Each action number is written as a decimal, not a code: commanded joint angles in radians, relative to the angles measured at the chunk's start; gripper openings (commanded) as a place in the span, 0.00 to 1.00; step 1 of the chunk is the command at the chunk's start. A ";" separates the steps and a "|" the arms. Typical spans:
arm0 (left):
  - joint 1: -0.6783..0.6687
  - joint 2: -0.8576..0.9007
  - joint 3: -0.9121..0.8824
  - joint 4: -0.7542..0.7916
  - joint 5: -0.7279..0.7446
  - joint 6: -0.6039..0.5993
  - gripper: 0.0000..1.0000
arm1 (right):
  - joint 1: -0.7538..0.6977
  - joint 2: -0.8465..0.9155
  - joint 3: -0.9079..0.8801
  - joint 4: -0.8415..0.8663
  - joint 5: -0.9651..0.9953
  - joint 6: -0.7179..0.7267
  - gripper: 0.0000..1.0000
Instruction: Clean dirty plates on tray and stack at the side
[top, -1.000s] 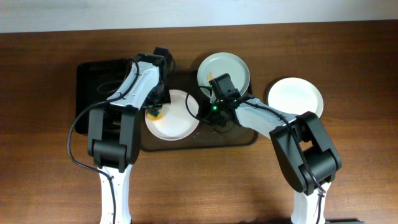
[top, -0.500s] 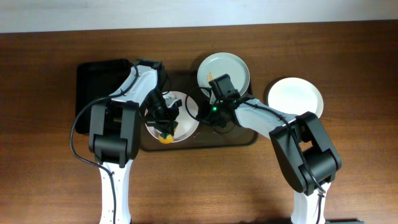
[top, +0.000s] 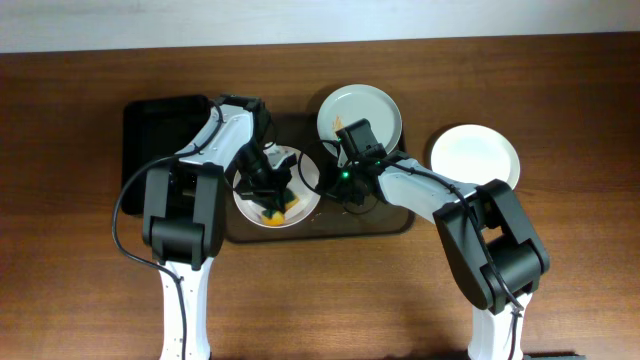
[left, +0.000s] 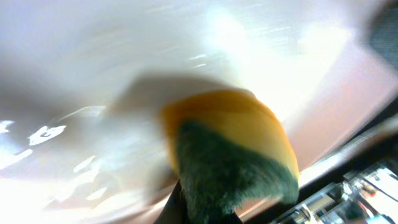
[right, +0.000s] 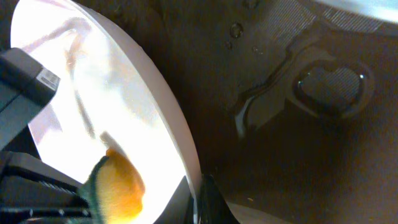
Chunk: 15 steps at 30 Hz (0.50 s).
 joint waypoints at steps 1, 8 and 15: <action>0.019 0.050 -0.023 0.069 -0.394 -0.208 0.01 | -0.010 0.018 -0.014 -0.002 0.013 0.008 0.04; 0.021 0.050 -0.023 0.206 -0.674 -0.456 0.01 | -0.010 0.018 -0.014 -0.001 0.013 0.008 0.04; 0.009 0.050 -0.023 0.442 -0.346 -0.429 0.00 | -0.010 0.018 -0.014 -0.002 0.013 0.007 0.04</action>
